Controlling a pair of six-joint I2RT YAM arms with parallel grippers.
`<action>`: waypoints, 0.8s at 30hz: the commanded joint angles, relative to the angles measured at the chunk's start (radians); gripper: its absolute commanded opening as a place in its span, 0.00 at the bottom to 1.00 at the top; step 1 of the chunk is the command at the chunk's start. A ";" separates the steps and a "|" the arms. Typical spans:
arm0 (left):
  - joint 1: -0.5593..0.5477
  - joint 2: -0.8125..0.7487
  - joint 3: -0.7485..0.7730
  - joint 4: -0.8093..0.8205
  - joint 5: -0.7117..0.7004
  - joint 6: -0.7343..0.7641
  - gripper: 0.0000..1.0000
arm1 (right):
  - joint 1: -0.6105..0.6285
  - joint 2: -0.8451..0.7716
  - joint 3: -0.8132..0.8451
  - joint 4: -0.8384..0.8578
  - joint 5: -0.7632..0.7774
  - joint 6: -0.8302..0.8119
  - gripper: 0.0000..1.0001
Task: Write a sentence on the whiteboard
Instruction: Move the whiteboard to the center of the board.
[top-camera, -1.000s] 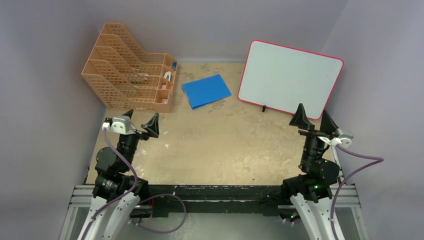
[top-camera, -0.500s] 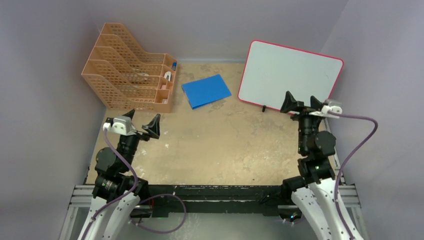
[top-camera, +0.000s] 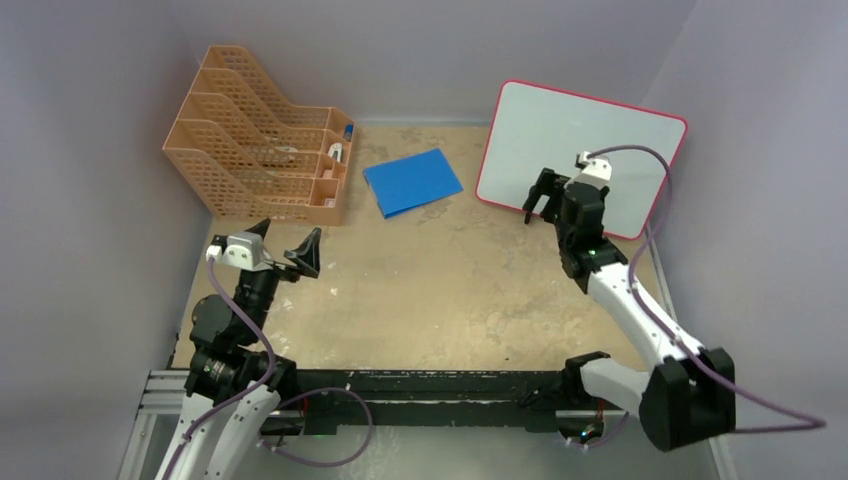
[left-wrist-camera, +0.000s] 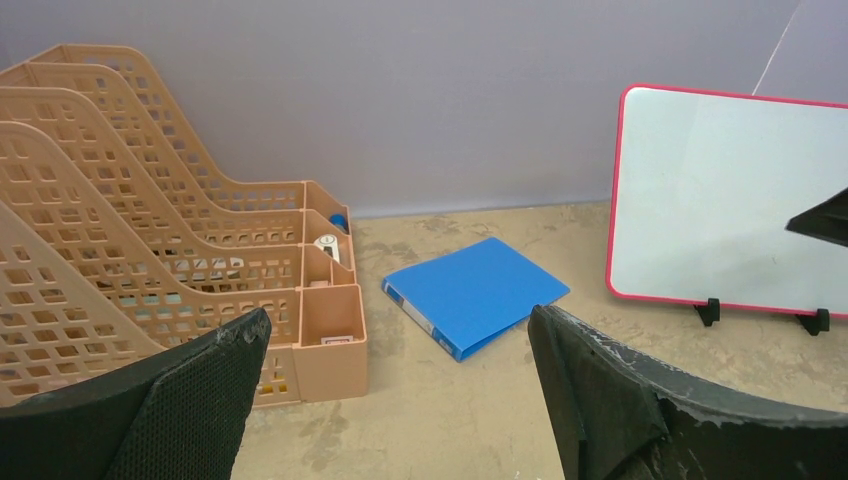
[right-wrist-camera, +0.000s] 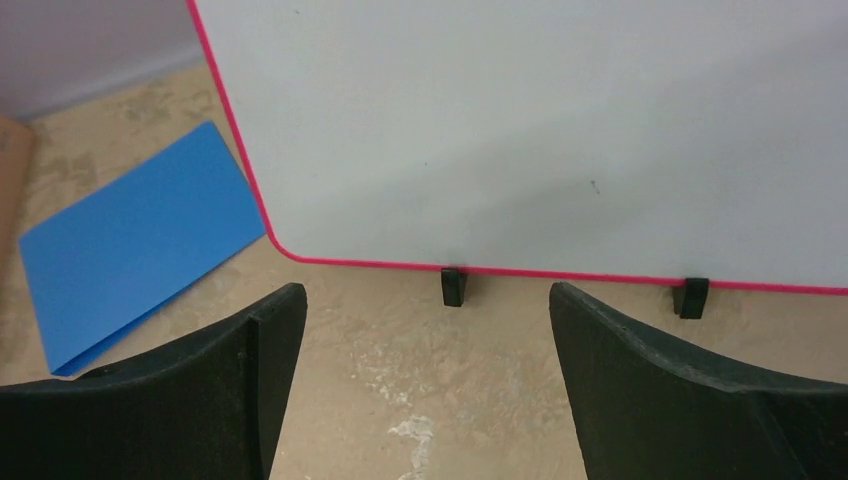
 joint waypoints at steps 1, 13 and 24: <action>0.008 -0.007 0.007 0.052 0.013 -0.013 1.00 | -0.005 0.118 0.100 0.010 0.050 0.082 0.90; 0.007 -0.011 0.007 0.052 0.028 -0.011 1.00 | -0.001 0.425 0.160 0.025 0.085 0.119 0.71; 0.007 -0.008 0.006 0.052 0.033 -0.010 0.99 | 0.000 0.563 0.174 0.064 0.094 0.123 0.51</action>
